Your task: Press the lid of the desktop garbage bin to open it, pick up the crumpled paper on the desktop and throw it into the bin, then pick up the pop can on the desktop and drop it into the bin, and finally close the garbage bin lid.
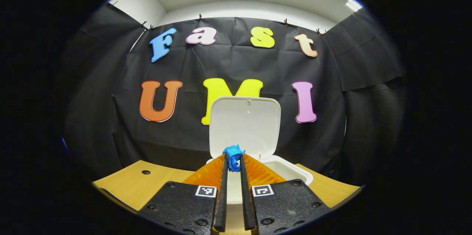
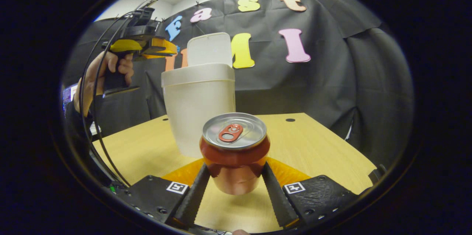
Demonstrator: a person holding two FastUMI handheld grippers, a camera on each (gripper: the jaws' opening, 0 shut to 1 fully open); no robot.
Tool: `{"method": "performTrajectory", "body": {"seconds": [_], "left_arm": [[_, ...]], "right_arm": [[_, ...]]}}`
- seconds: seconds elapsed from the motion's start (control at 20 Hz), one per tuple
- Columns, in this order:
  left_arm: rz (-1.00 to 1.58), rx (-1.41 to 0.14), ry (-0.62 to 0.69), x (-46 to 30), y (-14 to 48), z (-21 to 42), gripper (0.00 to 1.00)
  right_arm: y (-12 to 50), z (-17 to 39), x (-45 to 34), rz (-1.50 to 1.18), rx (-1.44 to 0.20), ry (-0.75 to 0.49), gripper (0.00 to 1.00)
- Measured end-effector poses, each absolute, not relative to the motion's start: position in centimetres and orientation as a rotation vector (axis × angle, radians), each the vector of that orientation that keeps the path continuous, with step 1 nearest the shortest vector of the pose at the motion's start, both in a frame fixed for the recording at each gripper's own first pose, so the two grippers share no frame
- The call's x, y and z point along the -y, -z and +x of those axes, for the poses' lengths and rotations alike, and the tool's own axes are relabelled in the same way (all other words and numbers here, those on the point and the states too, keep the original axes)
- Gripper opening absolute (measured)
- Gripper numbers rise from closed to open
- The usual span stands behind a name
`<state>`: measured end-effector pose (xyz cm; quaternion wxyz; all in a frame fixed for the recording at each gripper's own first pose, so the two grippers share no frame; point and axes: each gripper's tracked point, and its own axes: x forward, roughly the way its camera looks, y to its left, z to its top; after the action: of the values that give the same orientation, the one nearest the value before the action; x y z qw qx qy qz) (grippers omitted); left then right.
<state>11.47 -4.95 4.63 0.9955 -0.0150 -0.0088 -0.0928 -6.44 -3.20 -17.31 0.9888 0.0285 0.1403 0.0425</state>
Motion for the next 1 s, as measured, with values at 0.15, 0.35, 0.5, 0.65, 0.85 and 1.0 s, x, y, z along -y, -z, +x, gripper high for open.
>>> {"method": "performTrajectory", "body": {"seconds": [0.15, 0.35, 0.5, 0.65, 0.85, 1.0], "left_arm": [[-0.051, -0.024, 0.202, 5.7, -3.4, 12.6, 0.21], [-0.047, -0.058, 0.201, 5.7, -2.5, 13.4, 0.27], [-0.042, -0.062, 0.231, 6.4, -2.4, 13.4, 0.33], [-0.028, -0.053, 0.242, 6.4, -2.6, 13.3, 0.88], [-0.029, -0.045, 0.214, 5.6, -2.8, 12.9, 0.99], [-0.023, -0.044, 0.194, 5.0, -2.9, 12.5, 1.00]], "right_arm": [[17.3, -6.4, 3.4, 0.062, -0.277, -0.085, 0.79], [17.2, -6.3, 4.0, 0.066, -0.274, -0.074, 0.79], [17.1, -6.3, 4.3, 0.075, -0.269, -0.067, 0.79], [17.2, -6.3, 4.2, 0.074, -0.268, -0.064, 0.79], [16.9, -6.4, 3.8, 0.079, -0.269, -0.070, 0.79], [16.5, -6.2, 3.6, 0.074, -0.262, -0.071, 0.79]]}}
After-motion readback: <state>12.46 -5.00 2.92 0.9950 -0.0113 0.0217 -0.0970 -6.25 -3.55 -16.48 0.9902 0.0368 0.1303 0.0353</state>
